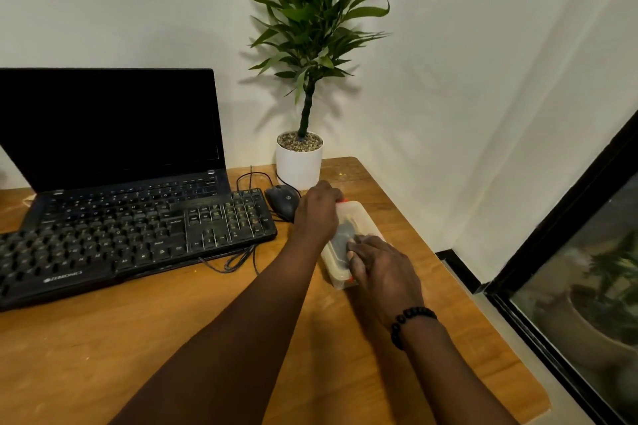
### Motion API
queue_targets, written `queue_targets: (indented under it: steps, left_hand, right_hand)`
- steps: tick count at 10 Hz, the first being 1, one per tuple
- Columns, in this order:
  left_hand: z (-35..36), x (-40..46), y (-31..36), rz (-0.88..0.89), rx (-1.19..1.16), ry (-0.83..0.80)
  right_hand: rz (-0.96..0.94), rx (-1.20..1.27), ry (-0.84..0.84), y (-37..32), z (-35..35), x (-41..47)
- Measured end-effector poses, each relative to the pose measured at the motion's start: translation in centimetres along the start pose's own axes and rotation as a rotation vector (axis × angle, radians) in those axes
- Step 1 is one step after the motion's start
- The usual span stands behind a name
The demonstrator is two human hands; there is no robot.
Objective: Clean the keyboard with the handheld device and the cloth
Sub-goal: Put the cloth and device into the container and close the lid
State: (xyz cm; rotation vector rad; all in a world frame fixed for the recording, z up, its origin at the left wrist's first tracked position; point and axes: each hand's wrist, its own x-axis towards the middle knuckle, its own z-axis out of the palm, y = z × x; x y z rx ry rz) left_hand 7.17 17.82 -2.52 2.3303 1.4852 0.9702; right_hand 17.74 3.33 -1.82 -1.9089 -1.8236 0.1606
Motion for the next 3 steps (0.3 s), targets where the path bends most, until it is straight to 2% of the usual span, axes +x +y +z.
queue_targets:
  steps: [1,2,3]
  left_hand:
    - [-1.5,-2.5,0.0,0.015,0.053,0.136]
    - [-4.4,-7.5,-0.7,0.106,0.294,0.135]
    - [-8.7,-13.2,-1.1,0.208,0.450,0.036]
  right_hand:
    - [-0.004,-0.106,-0.062,-1.0,-0.9,0.1]
    - [0.015,-0.280,-0.172,-2.8,-2.1,1.2]
    - [0.011,-0.372,-0.076,-5.9,-2.4,1.2]
